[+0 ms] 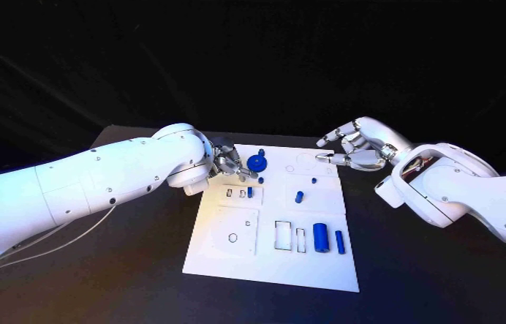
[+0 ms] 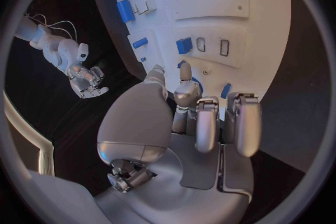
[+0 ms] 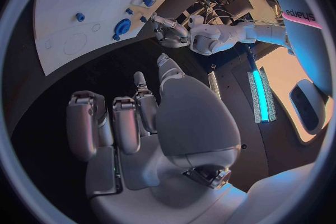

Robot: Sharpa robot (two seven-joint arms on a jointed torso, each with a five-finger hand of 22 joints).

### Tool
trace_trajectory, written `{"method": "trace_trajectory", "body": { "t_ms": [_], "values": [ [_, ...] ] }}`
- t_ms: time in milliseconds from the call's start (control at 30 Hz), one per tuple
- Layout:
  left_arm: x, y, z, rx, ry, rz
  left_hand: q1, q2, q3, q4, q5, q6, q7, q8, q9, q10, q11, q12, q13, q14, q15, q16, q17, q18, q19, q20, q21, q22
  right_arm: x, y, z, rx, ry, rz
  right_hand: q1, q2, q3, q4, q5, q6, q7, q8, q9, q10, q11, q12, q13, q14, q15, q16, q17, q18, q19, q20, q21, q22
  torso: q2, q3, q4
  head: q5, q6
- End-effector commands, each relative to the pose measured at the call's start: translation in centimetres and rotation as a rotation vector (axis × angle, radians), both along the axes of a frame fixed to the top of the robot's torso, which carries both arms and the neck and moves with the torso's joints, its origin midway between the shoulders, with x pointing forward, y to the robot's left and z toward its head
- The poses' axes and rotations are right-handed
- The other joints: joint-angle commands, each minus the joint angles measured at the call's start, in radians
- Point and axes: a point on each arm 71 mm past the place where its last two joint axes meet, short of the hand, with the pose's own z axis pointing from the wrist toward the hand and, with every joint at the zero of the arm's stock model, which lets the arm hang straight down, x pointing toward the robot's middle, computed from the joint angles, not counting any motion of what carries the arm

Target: Assemble the parts on the task board

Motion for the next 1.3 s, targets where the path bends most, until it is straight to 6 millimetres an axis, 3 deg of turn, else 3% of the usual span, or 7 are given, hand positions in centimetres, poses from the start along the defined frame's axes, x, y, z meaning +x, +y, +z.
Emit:
{"method": "trace_trajectory", "body": {
  "t_ms": [33, 467, 1300],
  "values": [
    [0.1, -0.2, 0.0, 0.124, 0.033, -0.009, -0.012, 0.001, -0.011, 0.000, -0.005, -0.010, 0.001, 0.008, 0.014, 0.008, -0.001, 0.013, 0.013, 0.105, -0.005, 0.002, 0.263, -0.022, 0.087, -0.006, 0.009, 0.225, 0.1, -0.2, -0.1, 0.003, 0.015, -0.019, -0.002, -0.003, -0.005, -0.001, 0.004, 0.007, 0.001, 0.004, 0.002, 0.002, -0.006, 0.003, 0.066, 0.080, -0.007, -0.005, 0.161, 0.012, 0.002, -0.007, 0.000, 0.161, 0.002, -0.0013, -0.0004, 0.000, -0.002],
    [0.9, -2.1, -0.4, 0.180, 0.068, -0.036, -0.022, -0.006, -0.026, 0.000, -0.005, -0.025, 0.002, 0.019, 0.040, 0.002, 0.000, 0.020, 0.022, 0.105, -0.004, 0.002, 0.263, -0.024, 0.093, -0.007, 0.013, 0.235, 0.3, -0.6, -0.2, -0.004, 0.019, -0.038, -0.005, -0.004, -0.010, 0.001, 0.009, 0.005, 0.001, 0.004, 0.002, -0.003, -0.007, -0.003, 0.060, 0.078, -0.008, -0.009, 0.154, 0.014, -0.002, -0.008, -0.007, 0.157, 0.003, -0.0006, -0.0004, 0.000, -0.017],
    [0.9, -3.1, -0.9, 0.223, 0.112, -0.079, -0.020, -0.001, -0.027, -0.001, -0.003, -0.035, 0.003, 0.025, 0.056, -0.006, 0.002, 0.017, 0.021, 0.105, -0.003, 0.002, 0.263, -0.026, 0.097, -0.005, 0.016, 0.242, 0.5, -0.5, -0.3, -0.010, 0.026, -0.039, -0.009, -0.002, -0.013, 0.004, 0.013, 0.003, 0.000, 0.003, 0.002, -0.004, -0.007, -0.005, 0.057, 0.077, -0.008, -0.013, 0.148, 0.015, -0.006, -0.009, -0.013, 0.153, 0.003, -0.0005, 0.0000, 0.000, -0.033]
  ]
}}
